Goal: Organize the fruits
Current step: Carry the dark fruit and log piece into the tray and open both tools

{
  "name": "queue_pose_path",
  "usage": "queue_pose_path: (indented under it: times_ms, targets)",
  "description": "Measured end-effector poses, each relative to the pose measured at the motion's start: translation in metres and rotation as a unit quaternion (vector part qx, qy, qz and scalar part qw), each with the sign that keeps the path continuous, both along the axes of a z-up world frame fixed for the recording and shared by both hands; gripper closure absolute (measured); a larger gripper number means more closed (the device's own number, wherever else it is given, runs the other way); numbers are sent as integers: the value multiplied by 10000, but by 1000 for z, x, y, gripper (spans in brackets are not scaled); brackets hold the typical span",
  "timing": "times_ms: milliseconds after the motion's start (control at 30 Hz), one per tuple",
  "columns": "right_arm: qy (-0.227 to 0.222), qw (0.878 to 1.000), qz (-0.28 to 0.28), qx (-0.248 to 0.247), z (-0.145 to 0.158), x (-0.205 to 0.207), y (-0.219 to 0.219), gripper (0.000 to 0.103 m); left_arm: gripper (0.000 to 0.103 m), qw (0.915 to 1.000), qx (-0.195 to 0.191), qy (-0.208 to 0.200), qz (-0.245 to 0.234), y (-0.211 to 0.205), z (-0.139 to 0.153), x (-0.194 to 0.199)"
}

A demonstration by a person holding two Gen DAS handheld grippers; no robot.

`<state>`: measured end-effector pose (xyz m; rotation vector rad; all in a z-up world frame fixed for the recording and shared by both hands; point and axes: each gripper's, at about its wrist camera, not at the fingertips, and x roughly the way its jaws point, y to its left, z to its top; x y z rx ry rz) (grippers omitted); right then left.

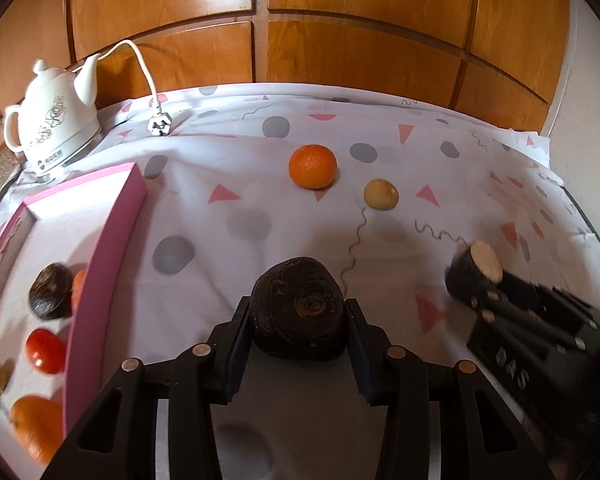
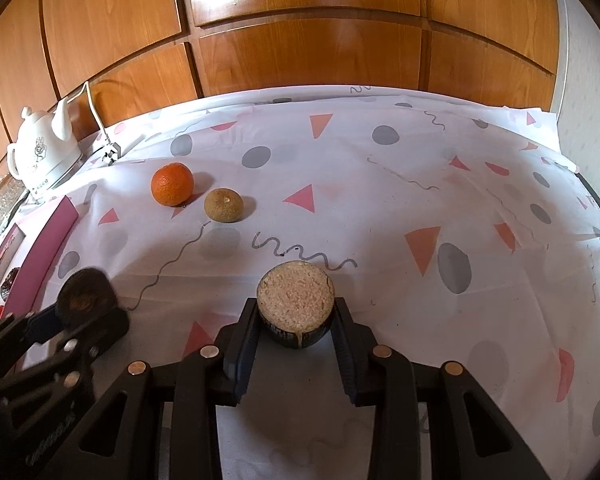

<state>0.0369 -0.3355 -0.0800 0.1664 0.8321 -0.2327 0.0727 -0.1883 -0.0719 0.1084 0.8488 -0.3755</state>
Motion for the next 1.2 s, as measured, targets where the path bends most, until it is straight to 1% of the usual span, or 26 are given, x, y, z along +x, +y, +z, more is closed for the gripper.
queue_pose_path:
  times_ms: [167, 367, 500, 600, 767, 900, 1033, 1200]
  targets:
    - [13, 10000, 2, -28, 0, 1, 1, 67, 59, 9999, -111, 122, 0, 16, 6, -16]
    - [66, 9999, 41, -109, 1, 2, 4, 67, 59, 9993, -358, -49, 88, 46, 31, -32]
    - [114, 9997, 99, -178, 2, 2, 6, 68, 59, 9984, -415, -216, 303, 72, 49, -35]
    - [162, 9994, 149, -260, 4, 3, 11, 68, 59, 9974, -398, -262, 533, 93, 55, -32]
    - [126, 9986, 480, -199, 11, 3, 32, 68, 59, 9935, -346, -359, 1021, 133, 62, -23]
    - [38, 9968, 795, 32, 22, 9, 55, 68, 59, 9899, -245, -464, 1318, 159, 65, -17]
    - [-38, 9917, 1270, 204, 36, 17, 86, 68, 59, 9863, -204, -377, 1592, 182, 61, -7]
    - [-97, 9829, 1805, 357, 47, 21, 125, 68, 59, 9833, -152, -250, 1798, 199, 51, -1]
